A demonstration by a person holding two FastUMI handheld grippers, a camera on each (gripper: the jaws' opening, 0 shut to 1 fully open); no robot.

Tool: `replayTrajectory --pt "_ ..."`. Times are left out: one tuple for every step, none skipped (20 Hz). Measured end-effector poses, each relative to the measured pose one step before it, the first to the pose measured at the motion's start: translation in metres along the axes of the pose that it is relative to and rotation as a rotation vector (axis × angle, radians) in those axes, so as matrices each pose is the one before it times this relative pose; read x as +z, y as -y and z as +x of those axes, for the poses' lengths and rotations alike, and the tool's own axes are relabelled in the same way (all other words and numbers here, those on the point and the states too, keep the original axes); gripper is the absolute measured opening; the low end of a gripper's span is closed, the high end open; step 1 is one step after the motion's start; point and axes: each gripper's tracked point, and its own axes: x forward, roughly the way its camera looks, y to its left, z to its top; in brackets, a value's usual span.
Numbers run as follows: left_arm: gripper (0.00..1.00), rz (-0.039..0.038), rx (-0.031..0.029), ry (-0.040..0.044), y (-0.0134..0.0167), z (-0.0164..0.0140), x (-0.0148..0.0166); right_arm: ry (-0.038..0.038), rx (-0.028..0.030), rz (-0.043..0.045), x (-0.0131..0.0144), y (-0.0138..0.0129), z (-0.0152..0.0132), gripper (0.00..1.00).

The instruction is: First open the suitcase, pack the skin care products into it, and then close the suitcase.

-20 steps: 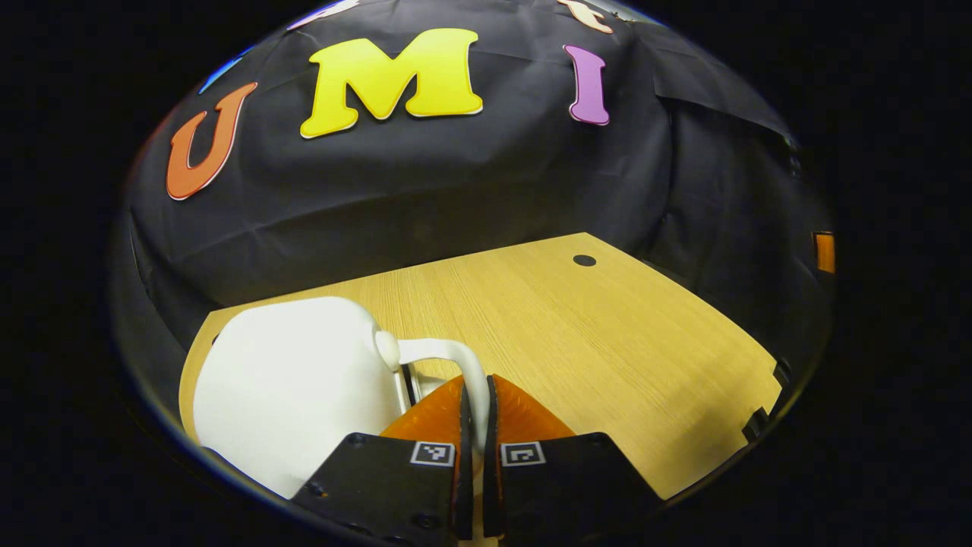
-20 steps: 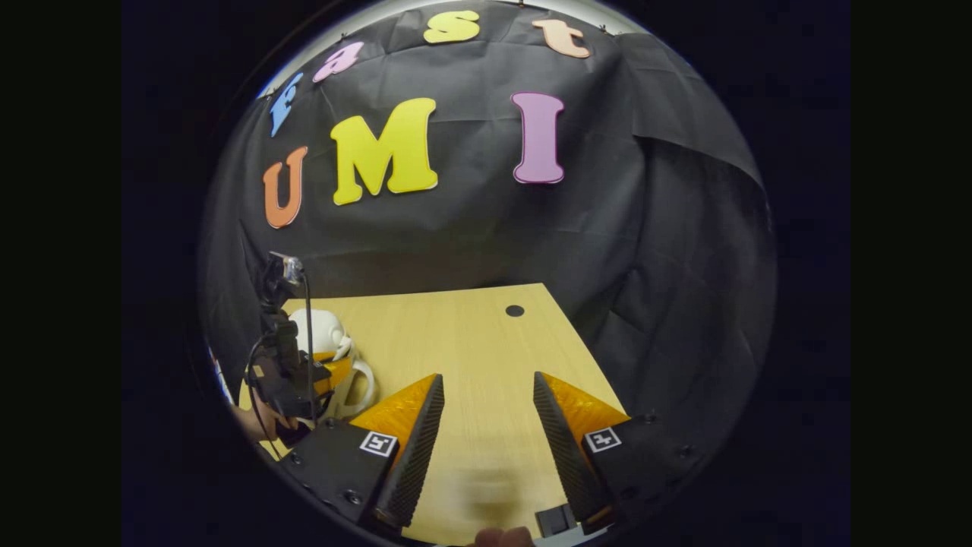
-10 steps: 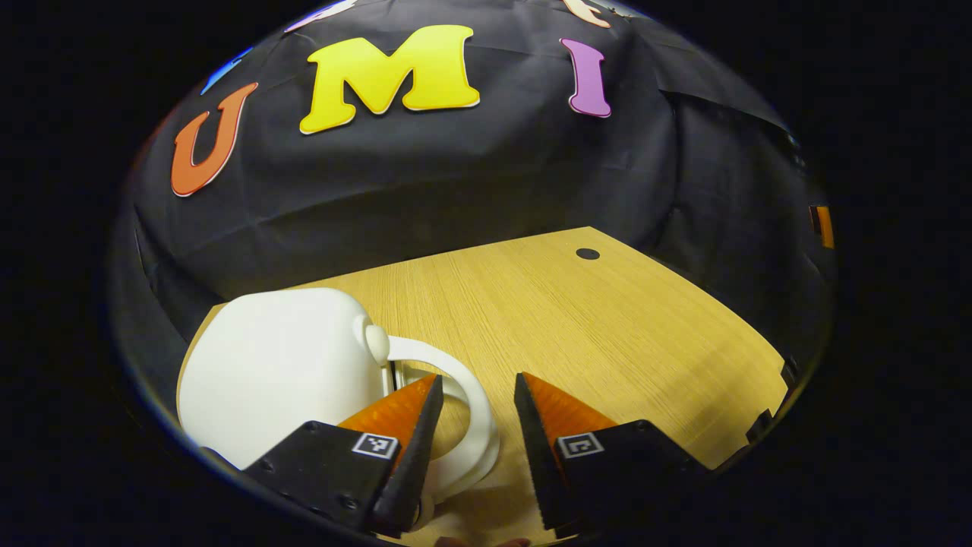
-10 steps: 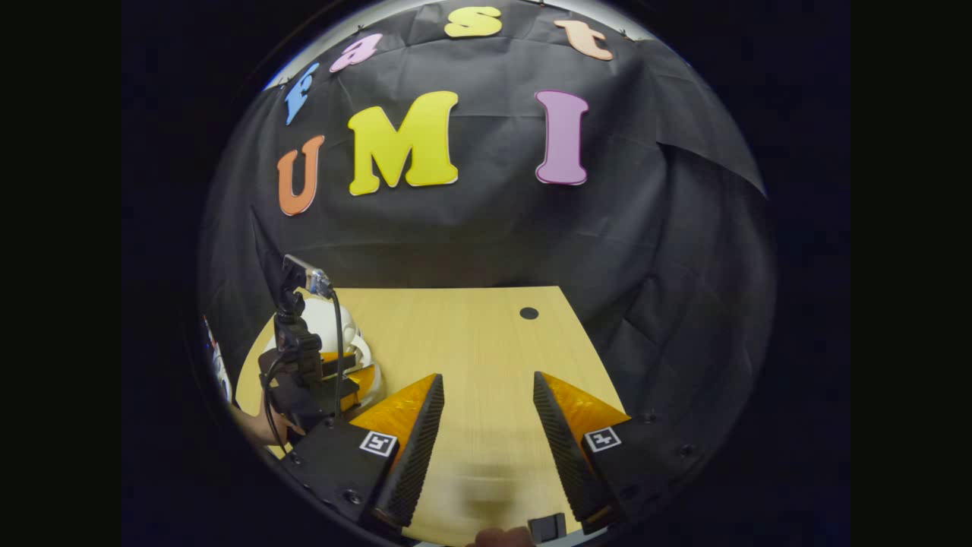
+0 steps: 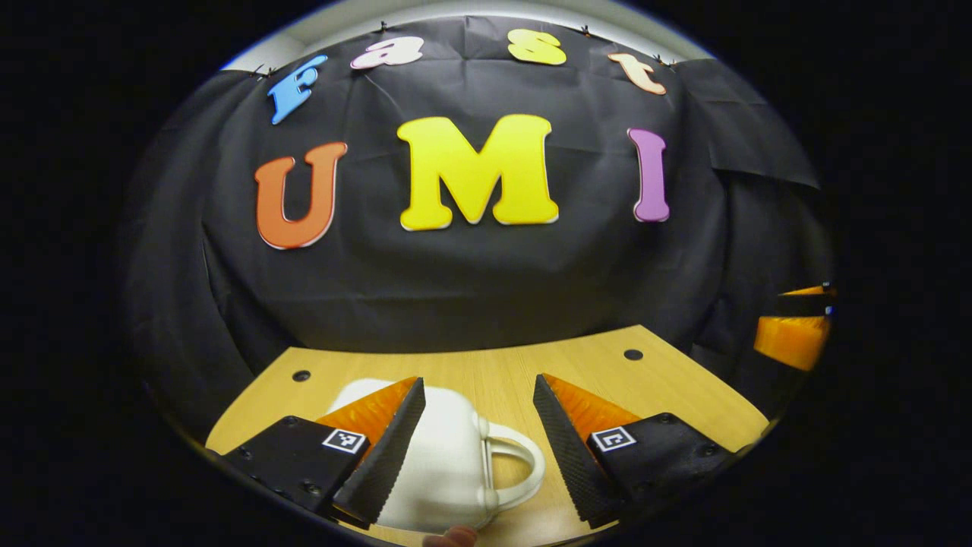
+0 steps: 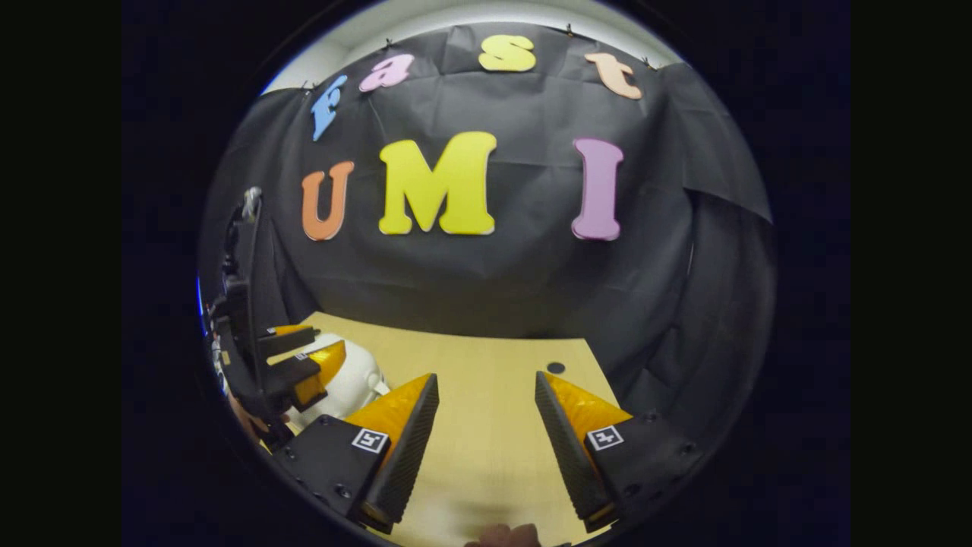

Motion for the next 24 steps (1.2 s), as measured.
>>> replayTrajectory --pt "0.92 -0.00170 0.00881 0.03286 -0.00940 -0.00811 0.01891 0.02424 0.01366 -0.01068 0.01084 -0.00794 0.00220 0.75" --pt "0.92 -0.00117 0.00190 0.02855 -0.00476 -0.00508 0.01660 0.03432 0.01850 -0.01001 0.01389 -0.00916 0.00088 0.77" --pt "0.93 -0.00265 -0.00187 0.02622 -0.00527 -0.00385 0.01567 0.04133 0.00658 -0.00367 0.01919 -0.00792 0.00064 0.77" --pt "0.93 0.00120 0.00931 0.03888 -0.00747 -0.00772 0.02090 0.04281 0.00541 -0.00216 0.02006 -0.00861 0.00150 0.75" --pt "0.93 -0.00141 0.00808 0.03860 -0.00642 -0.00524 0.01761 0.03012 -0.00355 -0.00138 0.01390 -0.00557 0.00181 0.76" --pt "0.93 -0.00169 0.00148 0.03710 -0.00542 -0.00356 0.01834 0.03302 -0.00846 0.00017 0.01289 -0.00387 0.00051 0.77" --pt "0.93 0.00076 0.00150 0.04070 -0.00352 -0.00464 0.01601 0.03641 -0.01420 0.00199 0.01427 -0.00329 0.00087 0.76" --pt "0.93 -0.00006 -0.00144 0.02920 -0.00296 -0.00288 0.01204 0.03273 -0.02383 0.00073 0.01072 -0.00154 0.00104 0.76" --pt "0.93 0.00030 0.00012 0.02653 -0.00285 -0.00302 0.00860 0.03263 -0.02028 0.00123 0.01026 -0.00307 -0.00029 0.75" --pt "0.93 -0.00325 0.00526 0.02096 -0.00492 -0.00292 0.00642 0.02714 -0.02810 0.00270 0.00692 -0.00353 -0.00126 0.77" --pt "0.97 -0.00423 0.00650 0.00868 -0.00397 -0.00152 0.00246 0.02302 -0.02620 0.00546 0.00691 -0.00250 -0.00250 0.75" --pt "0.93 -0.00503 0.00740 0.00184 -0.00435 -0.00359 -0.00075 0.01697 -0.01387 0.00690 0.00420 -0.00462 -0.00290 0.77" --pt "0.93 -0.00875 0.00928 -0.00133 -0.00381 -0.00329 -0.00154 0.00926 -0.00420 0.00434 0.00233 -0.00675 -0.00224 0.76" --pt "0.86 -0.01146 0.00270 -0.00216 -0.00320 -0.00312 0.00064 0.00133 0.00738 0.00106 -0.00124 -0.00712 -0.00123 0.76" --pt "0.94 -0.01296 -0.00084 -0.00534 -0.00072 -0.00099 -0.00145 -0.00737 0.01059 -0.00410 -0.00191 -0.00718 -0.00034 0.77" --pt "0.95 -0.00903 0.00006 -0.00542 -0.00150 -0.00126 -0.00298 -0.00786 0.00550 -0.00729 -0.00238 -0.00351 -0.00001 0.77" --pt "0.95 -0.00645 -0.00066 -0.00546 -0.00130 -0.00169 -0.00119 -0.00157 0.00256 -0.00209 0.00036 -0.00282 -0.00053 0.77" --pt "0.95 -0.00086 0.00251 -0.00362 -0.00257 -0.00092 -0.00026 -0.00017 0.00131 0.00099 0.00122 -0.00160 0.00037 0.77" --pt "0.95 0.00348 0.00648 0.00021 -0.00421 -0.00087 0.00017 0.00193 0.00142 0.00236 0.00183 -0.00253 -0.00117 0.77" --pt "0.95 0.00156 0.00468 0.00163 -0.00308 -0.00040 0.00103 0.00195 0.00185 -0.00035 0.00039 -0.00195 -0.00063 0.77" --pt "0.95 -0.00121 -0.00087 -0.00137 -0.00172 -0.00055 -0.00078 -0.00234 0.00323 -0.00245 -0.00059 -0.00181 -0.00085 0.77" --pt "0.95 -0.00221 0.00275 -0.00153 -0.00106 0.00059 -0.00112 -0.00475 0.00360 -0.00196 -0.00192 -0.00229 -0.00056 0.77" --pt "0.95 -0.00090 0.00225 -0.00237 -0.00185 0.00009 -0.00019 -0.00263 0.00302 -0.00022 -0.00112 -0.00144 -0.00039 0.77" --pt "0.95 -0.00017 0.00207 -0.00196 -0.00134 -0.00197 0.00016 -0.00281 0.00162 0.00064 -0.00045 -0.00112 0.00020 0.77"
